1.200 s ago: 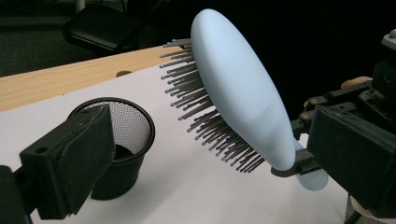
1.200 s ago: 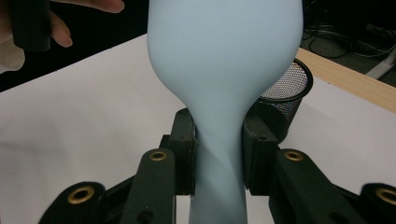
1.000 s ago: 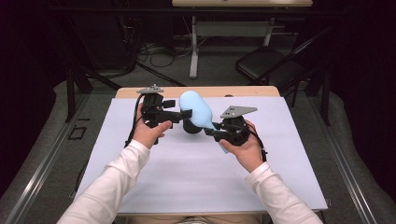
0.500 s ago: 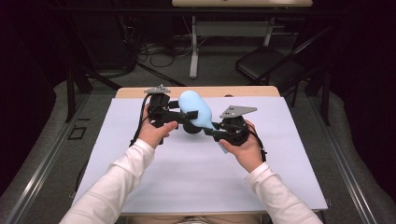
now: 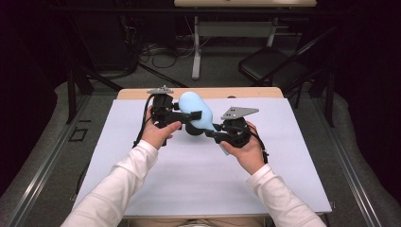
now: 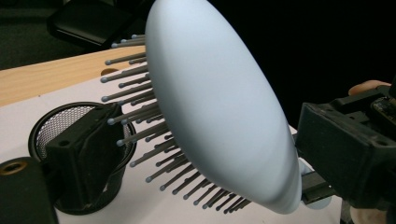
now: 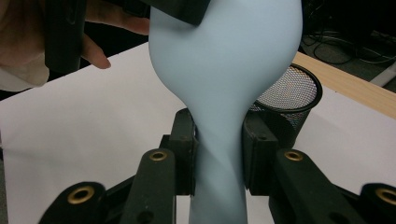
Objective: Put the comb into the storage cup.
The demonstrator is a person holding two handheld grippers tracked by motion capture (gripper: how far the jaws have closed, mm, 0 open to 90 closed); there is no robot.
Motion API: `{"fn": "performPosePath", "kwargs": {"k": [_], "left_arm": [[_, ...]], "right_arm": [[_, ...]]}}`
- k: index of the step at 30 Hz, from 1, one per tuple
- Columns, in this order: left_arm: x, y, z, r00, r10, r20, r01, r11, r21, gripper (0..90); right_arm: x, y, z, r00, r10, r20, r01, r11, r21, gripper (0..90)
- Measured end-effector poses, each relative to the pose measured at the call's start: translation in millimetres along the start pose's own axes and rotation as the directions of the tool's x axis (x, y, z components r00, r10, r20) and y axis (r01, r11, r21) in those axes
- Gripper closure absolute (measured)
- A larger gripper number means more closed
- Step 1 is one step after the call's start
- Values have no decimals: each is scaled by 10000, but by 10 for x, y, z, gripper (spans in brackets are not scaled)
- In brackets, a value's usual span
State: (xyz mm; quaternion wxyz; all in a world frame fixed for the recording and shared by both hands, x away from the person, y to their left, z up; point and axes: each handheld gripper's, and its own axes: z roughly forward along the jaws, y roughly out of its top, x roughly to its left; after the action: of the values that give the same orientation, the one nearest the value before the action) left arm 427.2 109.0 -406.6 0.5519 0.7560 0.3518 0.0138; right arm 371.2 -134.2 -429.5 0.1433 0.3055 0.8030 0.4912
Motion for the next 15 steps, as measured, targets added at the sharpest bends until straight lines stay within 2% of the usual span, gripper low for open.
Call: {"fn": "performPosePath", "kwargs": {"k": [8, 15], "left_arm": [[-10, 5, 12, 9998, -117, 156, 118, 9999, -31, 155], [-27, 8, 41, 9995, -143, 296, 143, 9999, -24, 156]], "right_arm": [[15, 6, 10, 10000, 13, -39, -13, 10000, -56, 697], [29, 10, 18, 10000, 37, -78, -39, 9999, -139, 697]]}}
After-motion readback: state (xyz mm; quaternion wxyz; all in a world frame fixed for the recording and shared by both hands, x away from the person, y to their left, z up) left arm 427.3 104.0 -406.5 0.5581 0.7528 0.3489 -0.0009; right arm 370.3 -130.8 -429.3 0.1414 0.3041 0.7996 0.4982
